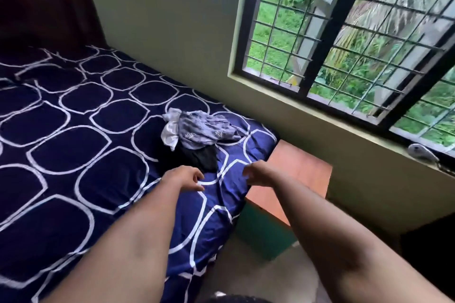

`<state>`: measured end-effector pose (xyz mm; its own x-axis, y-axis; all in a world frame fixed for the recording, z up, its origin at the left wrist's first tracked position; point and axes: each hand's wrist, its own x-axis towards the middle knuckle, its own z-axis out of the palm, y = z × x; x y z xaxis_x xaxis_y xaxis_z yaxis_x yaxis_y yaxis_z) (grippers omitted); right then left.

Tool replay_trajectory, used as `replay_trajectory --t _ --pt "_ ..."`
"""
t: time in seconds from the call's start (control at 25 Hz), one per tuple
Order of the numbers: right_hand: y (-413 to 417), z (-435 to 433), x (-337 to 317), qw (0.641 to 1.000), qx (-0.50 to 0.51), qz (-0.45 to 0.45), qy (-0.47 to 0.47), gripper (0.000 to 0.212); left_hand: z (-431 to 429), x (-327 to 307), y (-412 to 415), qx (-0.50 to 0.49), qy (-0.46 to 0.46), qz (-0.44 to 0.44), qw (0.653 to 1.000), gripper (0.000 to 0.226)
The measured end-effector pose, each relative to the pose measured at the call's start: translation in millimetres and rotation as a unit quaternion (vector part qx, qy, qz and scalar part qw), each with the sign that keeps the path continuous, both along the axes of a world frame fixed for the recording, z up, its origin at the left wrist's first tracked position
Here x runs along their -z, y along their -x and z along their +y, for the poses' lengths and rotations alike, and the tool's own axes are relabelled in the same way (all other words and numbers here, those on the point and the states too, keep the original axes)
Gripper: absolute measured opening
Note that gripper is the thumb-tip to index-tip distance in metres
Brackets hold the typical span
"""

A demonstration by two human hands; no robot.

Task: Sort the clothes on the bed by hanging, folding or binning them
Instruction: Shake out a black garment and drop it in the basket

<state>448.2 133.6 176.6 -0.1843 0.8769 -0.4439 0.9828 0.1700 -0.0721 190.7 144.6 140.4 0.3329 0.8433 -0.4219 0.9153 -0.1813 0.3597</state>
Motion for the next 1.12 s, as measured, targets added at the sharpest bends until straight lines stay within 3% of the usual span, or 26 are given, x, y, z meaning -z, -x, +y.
replay_trajectory --t 0.28,0.76,1.12 --pt "13.3 106.3 31.2 0.997 -0.075 -0.021 0.029 0.035 59.1 29.2 20.8 -0.110 0.021 0.016 0.994 0.051" --pt "48.6 294.7 48.6 0.980 -0.195 0.004 0.037 0.030 172.2 41.6 31.7 -0.269 0.034 0.025 0.962 0.049" --pt "75.8 320.5 156.6 0.973 -0.202 0.029 0.104 0.024 168.1 149.4 58.4 -0.370 0.081 0.014 0.925 0.046"
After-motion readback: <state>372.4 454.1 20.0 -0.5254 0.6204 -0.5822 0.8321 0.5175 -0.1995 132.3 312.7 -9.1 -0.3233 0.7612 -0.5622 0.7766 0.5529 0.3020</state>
